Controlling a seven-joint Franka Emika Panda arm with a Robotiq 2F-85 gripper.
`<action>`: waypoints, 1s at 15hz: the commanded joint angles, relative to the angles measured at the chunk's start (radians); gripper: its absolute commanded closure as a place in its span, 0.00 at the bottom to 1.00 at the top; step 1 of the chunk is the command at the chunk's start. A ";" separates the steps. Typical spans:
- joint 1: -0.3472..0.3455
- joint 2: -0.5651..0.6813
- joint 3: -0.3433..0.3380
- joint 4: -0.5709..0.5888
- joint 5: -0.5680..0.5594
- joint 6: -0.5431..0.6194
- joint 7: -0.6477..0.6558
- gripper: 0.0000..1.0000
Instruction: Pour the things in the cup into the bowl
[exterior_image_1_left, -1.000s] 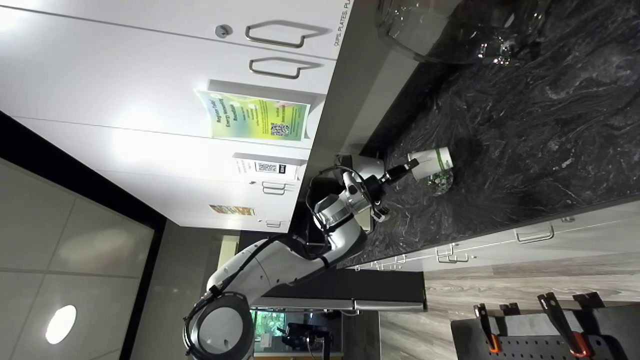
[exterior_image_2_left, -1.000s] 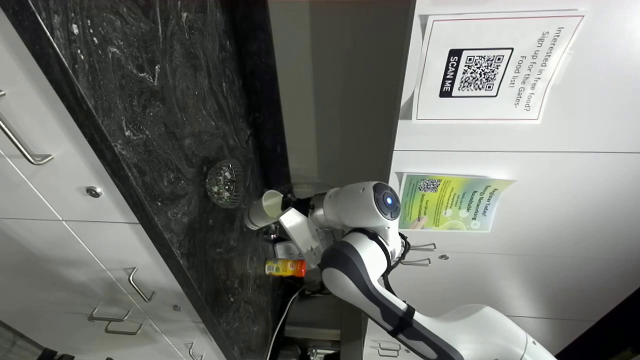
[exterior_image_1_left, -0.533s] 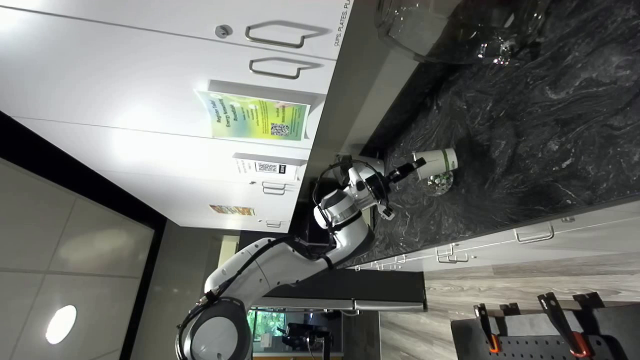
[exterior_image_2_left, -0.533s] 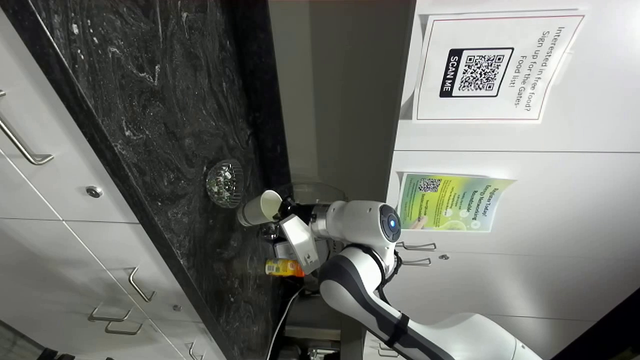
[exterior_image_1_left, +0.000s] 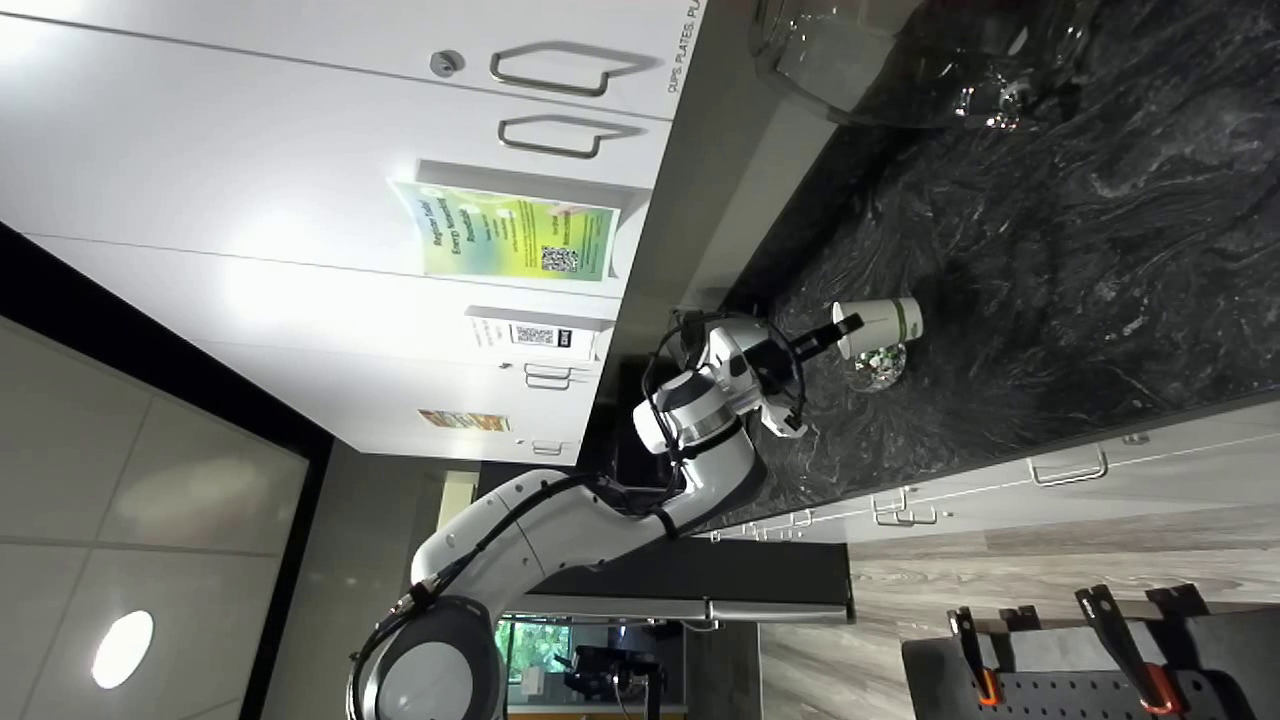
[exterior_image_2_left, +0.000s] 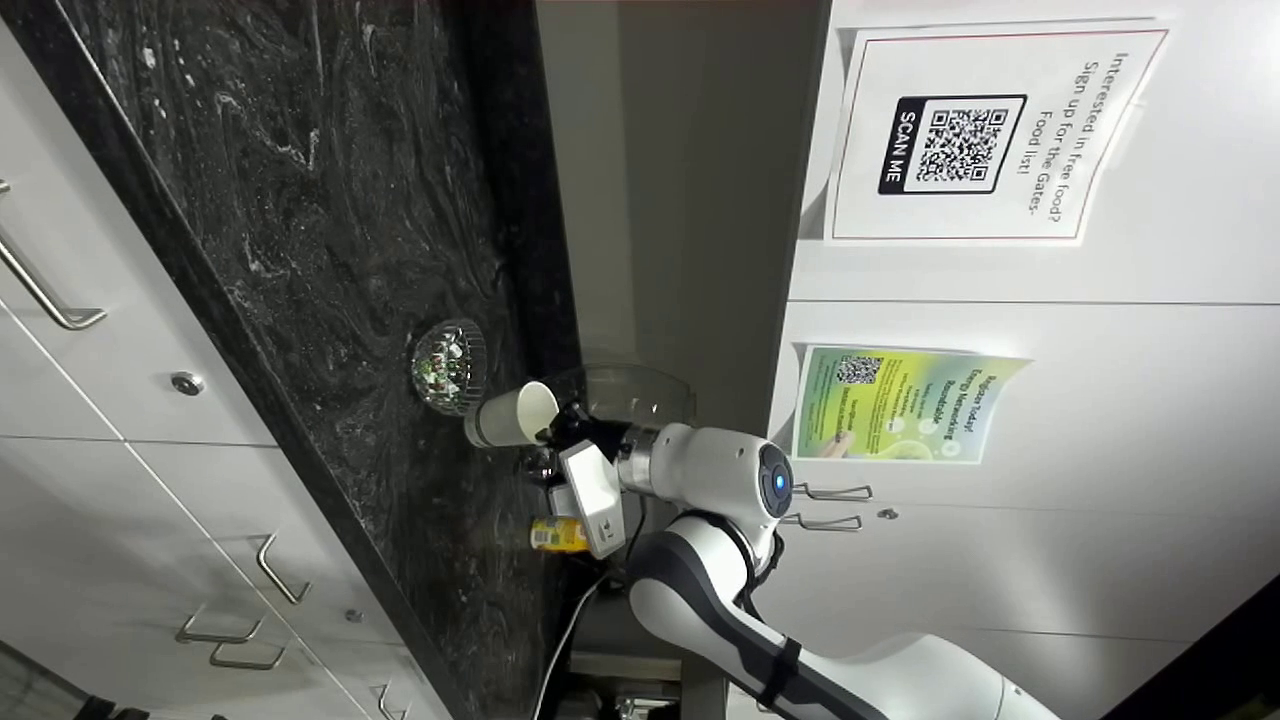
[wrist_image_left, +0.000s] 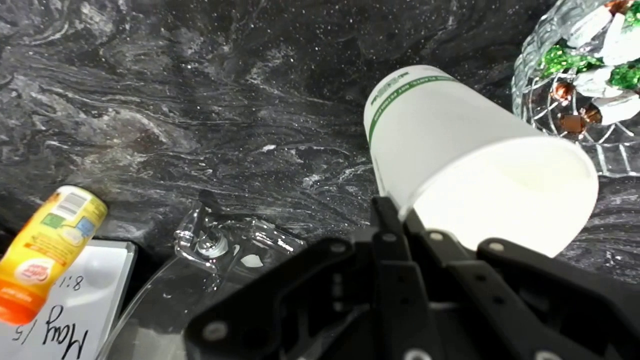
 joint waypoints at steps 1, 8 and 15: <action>-0.018 -0.004 -0.010 -0.021 0.014 0.057 0.019 0.99; -0.050 0.025 -0.014 -0.020 0.036 0.124 0.023 0.99; -0.068 0.026 -0.012 -0.029 0.053 0.122 0.028 0.41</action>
